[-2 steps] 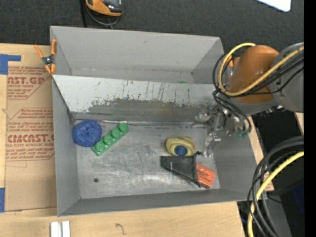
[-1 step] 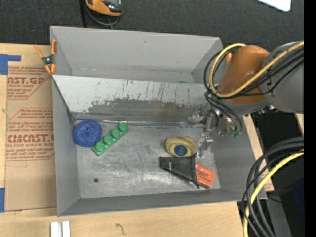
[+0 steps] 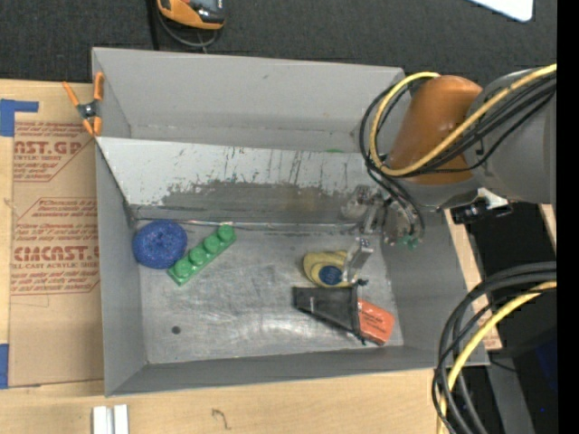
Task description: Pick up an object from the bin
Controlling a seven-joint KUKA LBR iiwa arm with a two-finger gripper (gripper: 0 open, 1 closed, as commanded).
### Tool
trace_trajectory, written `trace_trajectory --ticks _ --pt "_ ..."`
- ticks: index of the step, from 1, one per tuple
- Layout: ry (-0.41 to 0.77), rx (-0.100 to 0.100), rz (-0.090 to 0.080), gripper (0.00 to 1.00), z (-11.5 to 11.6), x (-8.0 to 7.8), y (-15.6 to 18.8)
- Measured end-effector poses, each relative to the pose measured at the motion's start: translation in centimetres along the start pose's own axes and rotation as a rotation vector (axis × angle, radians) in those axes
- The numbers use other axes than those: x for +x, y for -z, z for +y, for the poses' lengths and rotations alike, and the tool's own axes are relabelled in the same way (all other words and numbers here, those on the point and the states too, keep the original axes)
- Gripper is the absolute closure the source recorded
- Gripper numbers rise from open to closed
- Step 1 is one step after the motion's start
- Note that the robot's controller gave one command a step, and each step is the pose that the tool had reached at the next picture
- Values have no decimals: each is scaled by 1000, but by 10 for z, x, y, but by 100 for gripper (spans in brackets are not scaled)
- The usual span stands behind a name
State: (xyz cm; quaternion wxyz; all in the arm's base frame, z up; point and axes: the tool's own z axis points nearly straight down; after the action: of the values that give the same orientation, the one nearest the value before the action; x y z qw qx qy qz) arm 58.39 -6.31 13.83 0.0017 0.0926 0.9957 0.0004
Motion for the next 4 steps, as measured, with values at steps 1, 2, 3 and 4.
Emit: trace_trajectory --ticks 1,2,3,4 --pt "-69 -2 6 0 13 -3 -65" --pt "10 1 -8 100 22 10 -64" --pt "10 1 -8 100 22 10 -64" --pt "10 2 -1 100 22 12 -60"
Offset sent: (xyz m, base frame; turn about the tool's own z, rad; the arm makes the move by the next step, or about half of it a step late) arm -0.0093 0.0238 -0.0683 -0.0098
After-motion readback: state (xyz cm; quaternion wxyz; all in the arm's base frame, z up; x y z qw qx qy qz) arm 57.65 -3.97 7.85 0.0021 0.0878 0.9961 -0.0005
